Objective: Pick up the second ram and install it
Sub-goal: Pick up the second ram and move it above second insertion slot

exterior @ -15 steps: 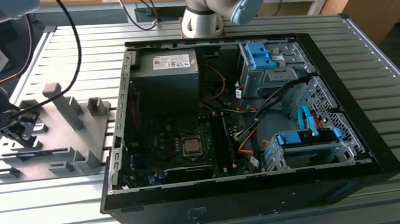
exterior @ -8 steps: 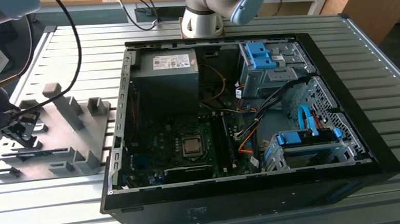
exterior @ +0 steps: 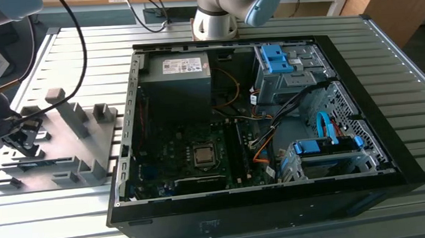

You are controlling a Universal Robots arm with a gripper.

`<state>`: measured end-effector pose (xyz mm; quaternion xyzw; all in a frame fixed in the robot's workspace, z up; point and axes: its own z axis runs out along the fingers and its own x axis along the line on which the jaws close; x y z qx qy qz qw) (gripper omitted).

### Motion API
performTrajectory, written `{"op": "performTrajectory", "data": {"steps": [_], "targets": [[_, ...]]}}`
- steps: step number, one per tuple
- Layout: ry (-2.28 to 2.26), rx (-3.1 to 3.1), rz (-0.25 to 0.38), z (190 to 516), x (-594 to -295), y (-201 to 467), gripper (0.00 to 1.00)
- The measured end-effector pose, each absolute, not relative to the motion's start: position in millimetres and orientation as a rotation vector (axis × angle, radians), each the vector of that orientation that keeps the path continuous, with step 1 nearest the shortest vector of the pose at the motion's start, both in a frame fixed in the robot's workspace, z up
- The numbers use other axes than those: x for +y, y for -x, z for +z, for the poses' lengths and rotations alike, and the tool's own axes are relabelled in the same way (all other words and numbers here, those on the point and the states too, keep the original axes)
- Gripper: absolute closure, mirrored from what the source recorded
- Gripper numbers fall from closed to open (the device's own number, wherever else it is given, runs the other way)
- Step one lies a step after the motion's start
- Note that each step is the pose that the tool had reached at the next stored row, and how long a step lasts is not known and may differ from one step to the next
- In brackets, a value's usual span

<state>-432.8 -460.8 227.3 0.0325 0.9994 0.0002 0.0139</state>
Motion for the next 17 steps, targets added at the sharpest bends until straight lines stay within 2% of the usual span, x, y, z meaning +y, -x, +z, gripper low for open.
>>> {"op": "performTrajectory", "data": {"steps": [17], "targets": [[0.212,3.107,0.006,227.3,-460.8,432.8,0.9]]}}
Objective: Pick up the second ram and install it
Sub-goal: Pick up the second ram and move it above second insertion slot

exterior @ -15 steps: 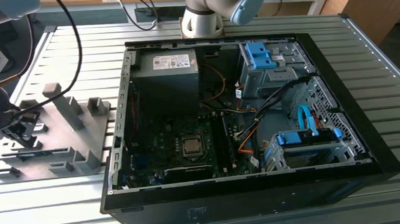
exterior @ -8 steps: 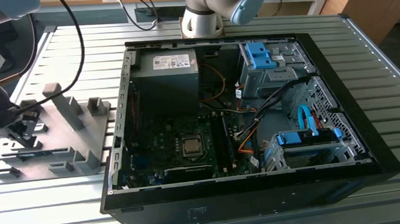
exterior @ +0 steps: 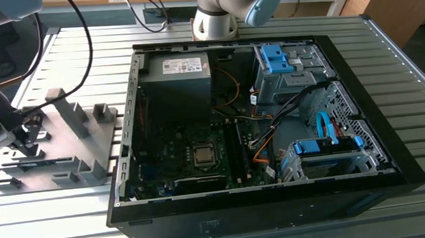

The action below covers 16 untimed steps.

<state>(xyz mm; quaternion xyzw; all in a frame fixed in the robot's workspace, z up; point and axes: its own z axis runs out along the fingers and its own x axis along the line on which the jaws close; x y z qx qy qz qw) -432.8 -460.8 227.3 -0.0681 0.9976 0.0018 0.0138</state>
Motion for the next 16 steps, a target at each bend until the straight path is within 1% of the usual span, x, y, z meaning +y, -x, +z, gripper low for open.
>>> {"op": "performTrajectory", "data": {"steps": [16], "targets": [[0.532,3.069,0.01,227.3,-460.8,432.8,0.9]]}}
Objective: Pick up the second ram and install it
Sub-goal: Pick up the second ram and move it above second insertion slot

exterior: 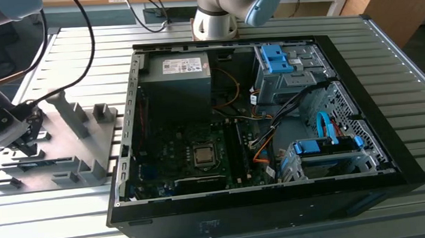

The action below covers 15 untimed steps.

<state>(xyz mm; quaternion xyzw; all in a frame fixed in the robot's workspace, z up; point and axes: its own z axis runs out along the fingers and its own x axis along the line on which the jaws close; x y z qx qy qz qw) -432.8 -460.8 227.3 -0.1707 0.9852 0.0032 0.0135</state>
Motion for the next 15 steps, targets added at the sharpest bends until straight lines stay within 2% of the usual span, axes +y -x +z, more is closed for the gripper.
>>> {"op": "performTrajectory", "data": {"steps": [15], "targets": [[0.794,3.012,0.014,227.3,-460.8,432.8,0.9]]}}
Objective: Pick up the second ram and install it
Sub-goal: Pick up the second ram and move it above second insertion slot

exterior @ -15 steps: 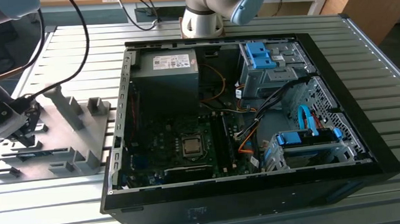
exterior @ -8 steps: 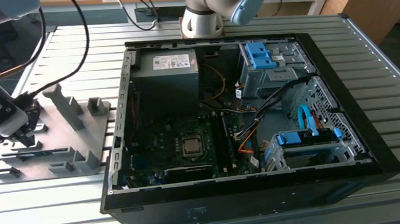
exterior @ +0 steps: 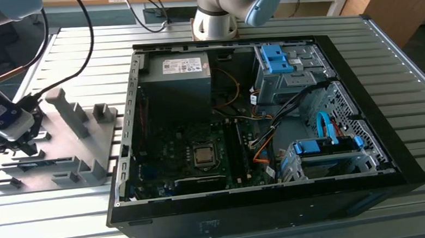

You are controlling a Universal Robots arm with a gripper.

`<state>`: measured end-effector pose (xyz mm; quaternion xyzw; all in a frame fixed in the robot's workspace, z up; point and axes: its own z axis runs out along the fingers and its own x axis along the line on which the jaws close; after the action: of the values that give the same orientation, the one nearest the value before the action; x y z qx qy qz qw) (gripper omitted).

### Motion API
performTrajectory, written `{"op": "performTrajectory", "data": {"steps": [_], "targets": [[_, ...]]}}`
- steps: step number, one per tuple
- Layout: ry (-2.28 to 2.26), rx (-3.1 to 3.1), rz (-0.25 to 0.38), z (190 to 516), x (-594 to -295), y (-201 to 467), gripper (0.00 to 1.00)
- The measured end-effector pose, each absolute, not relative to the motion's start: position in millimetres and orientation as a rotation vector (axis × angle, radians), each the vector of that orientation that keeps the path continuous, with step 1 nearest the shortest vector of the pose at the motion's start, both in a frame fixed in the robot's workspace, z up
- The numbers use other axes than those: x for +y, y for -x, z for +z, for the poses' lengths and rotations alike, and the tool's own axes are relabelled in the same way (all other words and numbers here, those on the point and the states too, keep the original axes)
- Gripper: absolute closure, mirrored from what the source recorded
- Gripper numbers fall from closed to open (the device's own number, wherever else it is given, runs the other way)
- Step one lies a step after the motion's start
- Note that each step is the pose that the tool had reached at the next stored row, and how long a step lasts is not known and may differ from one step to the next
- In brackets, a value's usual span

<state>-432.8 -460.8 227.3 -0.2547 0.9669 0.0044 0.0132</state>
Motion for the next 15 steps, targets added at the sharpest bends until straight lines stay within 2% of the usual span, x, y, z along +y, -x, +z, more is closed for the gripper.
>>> {"op": "performTrajectory", "data": {"steps": [15], "targets": [[1.023,2.943,0.017,227.3,-460.8,432.8,0.9]]}}
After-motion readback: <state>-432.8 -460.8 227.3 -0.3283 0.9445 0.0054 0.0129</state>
